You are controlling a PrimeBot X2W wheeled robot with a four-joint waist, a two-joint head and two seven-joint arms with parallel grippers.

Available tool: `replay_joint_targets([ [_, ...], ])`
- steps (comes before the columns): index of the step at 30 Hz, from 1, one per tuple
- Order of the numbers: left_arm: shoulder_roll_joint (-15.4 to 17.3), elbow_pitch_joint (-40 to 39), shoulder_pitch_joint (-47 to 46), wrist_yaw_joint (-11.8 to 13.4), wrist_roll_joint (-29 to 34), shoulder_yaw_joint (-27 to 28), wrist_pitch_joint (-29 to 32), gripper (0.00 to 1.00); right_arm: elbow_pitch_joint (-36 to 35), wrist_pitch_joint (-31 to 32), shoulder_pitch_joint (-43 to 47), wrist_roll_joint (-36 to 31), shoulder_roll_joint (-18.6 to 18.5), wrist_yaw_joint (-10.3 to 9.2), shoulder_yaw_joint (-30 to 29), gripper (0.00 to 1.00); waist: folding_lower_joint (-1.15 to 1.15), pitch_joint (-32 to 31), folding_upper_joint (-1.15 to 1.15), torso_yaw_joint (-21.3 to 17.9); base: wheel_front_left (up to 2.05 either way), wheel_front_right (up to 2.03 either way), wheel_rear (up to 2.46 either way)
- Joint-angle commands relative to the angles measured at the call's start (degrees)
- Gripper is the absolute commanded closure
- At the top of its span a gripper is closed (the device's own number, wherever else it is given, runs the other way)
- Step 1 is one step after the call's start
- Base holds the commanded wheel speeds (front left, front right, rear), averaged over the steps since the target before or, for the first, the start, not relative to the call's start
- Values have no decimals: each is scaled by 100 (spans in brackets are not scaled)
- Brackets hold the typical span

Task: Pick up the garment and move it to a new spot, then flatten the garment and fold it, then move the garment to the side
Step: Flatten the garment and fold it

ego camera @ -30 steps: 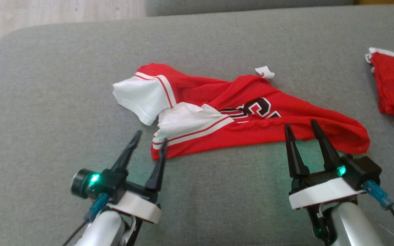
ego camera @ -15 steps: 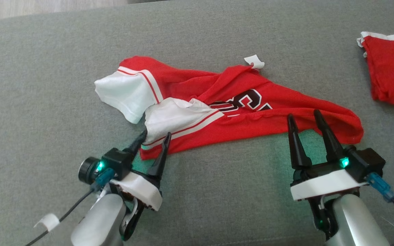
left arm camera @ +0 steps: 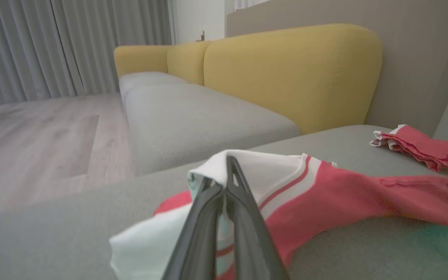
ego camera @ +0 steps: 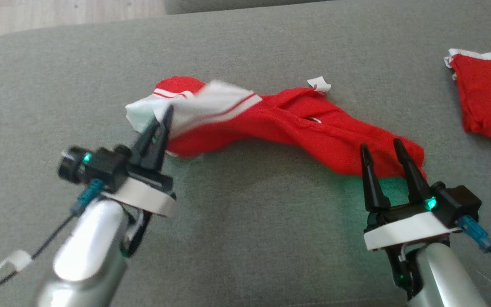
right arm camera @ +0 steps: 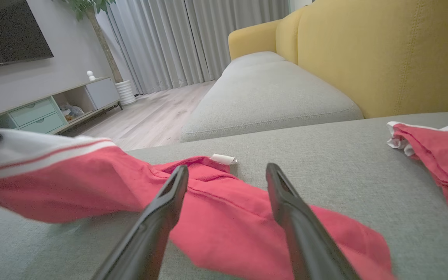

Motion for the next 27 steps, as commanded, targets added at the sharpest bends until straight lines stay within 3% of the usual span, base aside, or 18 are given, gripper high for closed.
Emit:
replay_joint_targets([
  [1, 241, -372, -264, 35, 126, 310, -64, 100, -156, -62, -101, 18, -16, -11, 109, 0, 0, -59, 0, 68, 0, 0, 0],
  [8, 924, -1509, 193, -241, 858, 61, -68, 100, -93, -62, -53, 0, -16, -11, 101, 0, 0, -189, 0, 251, 0, 0, 0],
  [13, 1572, -1791, 737, -423, 1312, -710, -69, 100, -26, -62, -11, -22, -16, -11, 90, 0, 0, -295, 0, 383, 0, 0, 0],
  [20, 2373, -1630, 1040, -471, 1783, -1839, -69, 100, 64, -62, 24, -70, -16, -11, 53, 0, 0, -398, 0, 549, 0, 0, 0],
  [21, 2441, -1537, 1053, -472, 1792, -1952, -69, 60, 78, -62, 28, -74, -16, -11, 46, 0, 0, -413, 0, 570, 0, 0, 0],
  [22, 2514, -1423, 1044, -473, 1859, -2066, -44, 0, 96, -62, 33, -79, -16, -11, 47, 0, 0, -429, 0, 587, 0, 0, 0],
  [27, 2456, -1003, 973, -382, 1754, -2127, 25, 0, 183, -62, 67, -98, -16, -11, 62, 0, 0, -512, 0, 644, 0, 0, 0],
])
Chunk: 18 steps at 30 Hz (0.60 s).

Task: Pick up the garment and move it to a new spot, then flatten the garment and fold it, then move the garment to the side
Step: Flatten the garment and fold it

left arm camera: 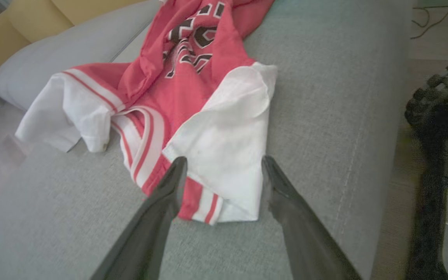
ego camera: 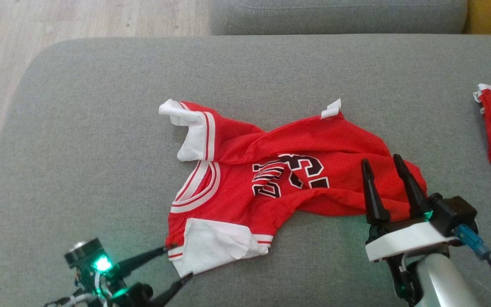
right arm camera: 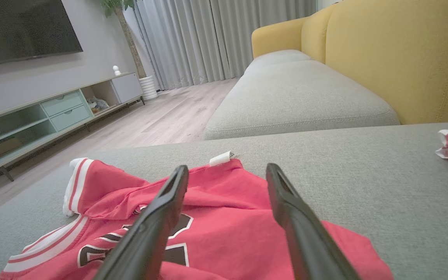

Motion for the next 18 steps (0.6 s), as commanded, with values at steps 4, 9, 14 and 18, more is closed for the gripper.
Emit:
replay_joint_targets([
  [4, -74, -28, -256, 377, -421, 659, -54, 0, -124, -62, -61, -56, -16, -11, 167, 0, 0, -55, 0, 2, 0, 0, 0],
  [9, -667, -330, -104, 1067, -1487, 1677, -117, 0, -208, -62, -72, -23, -16, -11, 206, 0, 0, -98, 0, -103, 0, 0, 0],
  [14, -1310, -1031, 173, 1438, -1938, 2613, -125, 0, -327, -62, -68, 17, -16, -11, 260, 0, 0, -75, 0, -245, 0, 0, 0],
  [18, -1754, -1164, 325, 1374, -1851, 3012, -126, 0, -369, -62, -79, 11, -16, -11, 303, 0, 0, -5, 0, -360, 0, 0, 0],
])
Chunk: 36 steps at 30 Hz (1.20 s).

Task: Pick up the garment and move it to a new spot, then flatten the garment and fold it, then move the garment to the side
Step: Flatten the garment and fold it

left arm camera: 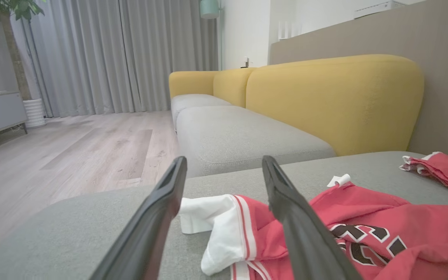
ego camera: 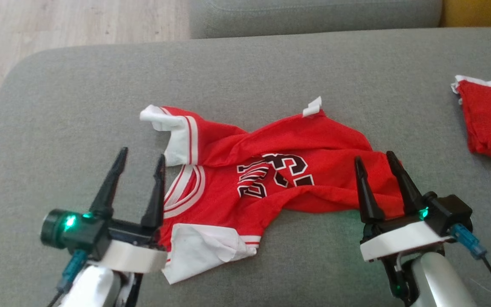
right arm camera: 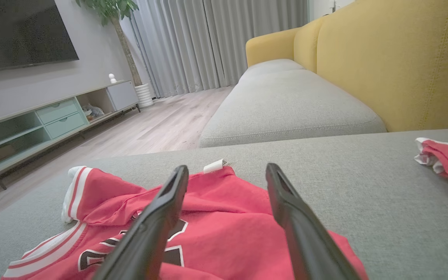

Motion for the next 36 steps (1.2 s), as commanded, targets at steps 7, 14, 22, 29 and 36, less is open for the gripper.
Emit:
replay_joint_targets([
  [7, -113, 580, -595, -375, 569, 187, -40, 0, -266, -62, -160, -17, -16, -11, 118, 0, 0, 335, 0, -238, 0, 0, 0],
  [14, 57, 2025, -1454, -432, 1133, -201, 604, 0, -305, -62, -217, -20, -16, -11, 121, 0, 0, 705, 0, -448, 0, 0, 0],
  [22, -92, 2997, -1987, -445, 1120, -231, 616, 0, -306, -62, -303, -27, -16, -11, 77, 0, 0, 924, 0, -582, 0, 0, 0],
  [29, -238, 3348, -2217, -631, 950, -225, 415, 100, -306, -62, -339, -30, -16, -11, 45, 0, 0, 986, 0, -628, 0, 0, 0],
  [36, -181, 3218, -2383, -620, 1015, -283, 185, 100, -221, -62, -334, -5, -16, -11, 32, 0, 0, 857, 0, -617, 0, 0, 0],
])
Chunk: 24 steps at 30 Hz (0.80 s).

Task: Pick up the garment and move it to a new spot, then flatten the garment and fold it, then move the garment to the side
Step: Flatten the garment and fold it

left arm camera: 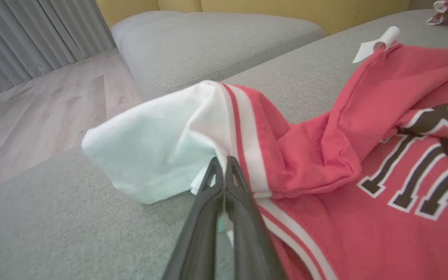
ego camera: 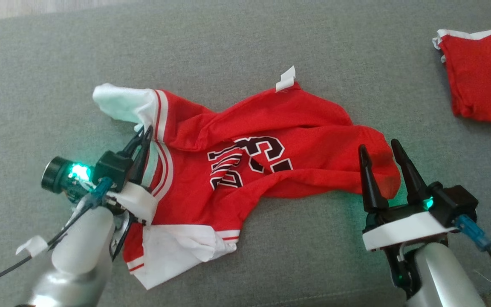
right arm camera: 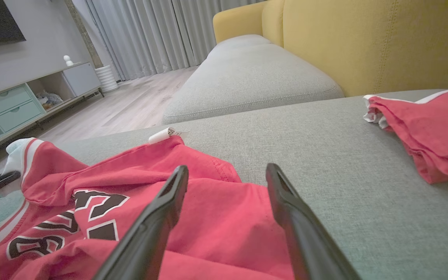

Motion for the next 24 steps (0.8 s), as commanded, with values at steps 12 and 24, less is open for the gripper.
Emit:
replay_joint_targets([
  [12, 659, -1130, -905, -323, 222, -74, 817, 100, -145, -62, -254, 238, -16, -11, 291, 0, 0, -109, 0, -314, 0, 0, 0],
  [24, 1460, -437, -3223, -786, 16, -301, 2698, 100, -460, -62, -581, 681, -16, -11, 596, 0, 0, 609, 0, -1169, 0, 0, 0],
])
